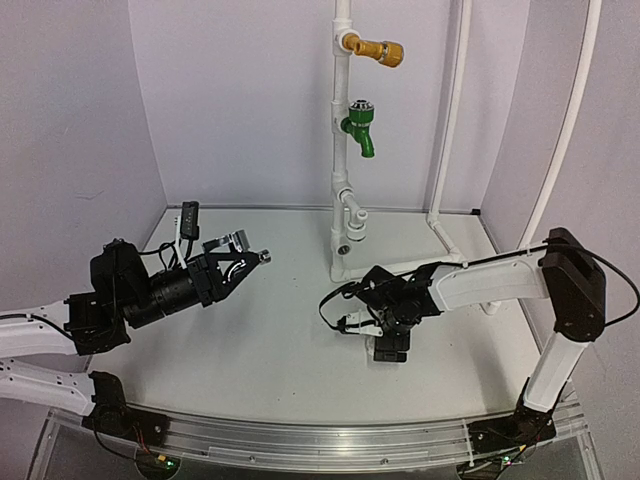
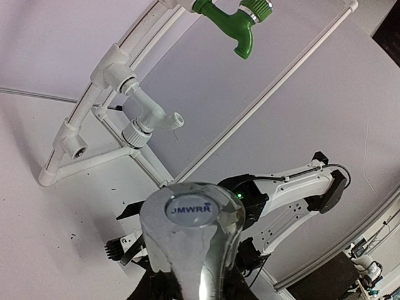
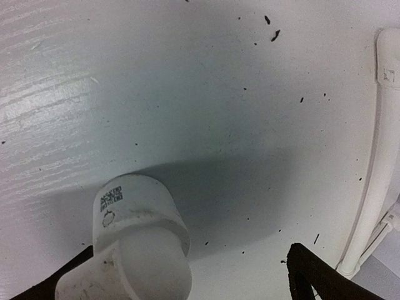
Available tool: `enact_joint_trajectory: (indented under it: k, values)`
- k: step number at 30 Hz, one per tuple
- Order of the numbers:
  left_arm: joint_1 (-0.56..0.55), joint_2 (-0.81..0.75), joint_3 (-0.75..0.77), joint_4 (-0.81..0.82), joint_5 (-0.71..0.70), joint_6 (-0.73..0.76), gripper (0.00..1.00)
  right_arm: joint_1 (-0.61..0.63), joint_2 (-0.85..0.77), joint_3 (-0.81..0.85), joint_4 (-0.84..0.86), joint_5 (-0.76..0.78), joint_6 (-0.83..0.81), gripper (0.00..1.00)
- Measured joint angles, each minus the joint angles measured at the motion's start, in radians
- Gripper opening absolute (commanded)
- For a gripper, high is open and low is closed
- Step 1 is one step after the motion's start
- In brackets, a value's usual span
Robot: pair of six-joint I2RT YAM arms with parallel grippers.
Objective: Install the water faucets
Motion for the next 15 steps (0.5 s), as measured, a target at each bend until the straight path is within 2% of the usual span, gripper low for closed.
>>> enact_joint_trajectory:
  k: [7,15]
  values:
    - [0.0,0.0,0.001,-0.003,-0.009,0.013,0.0,-0.074,-0.015,-0.012,-0.018,-0.016,-0.032,0.98]
    - [0.0,0.005,0.003,-0.046,-0.027,0.014,0.0,-0.077,-0.051,0.04,-0.151,-0.259,0.005,0.97]
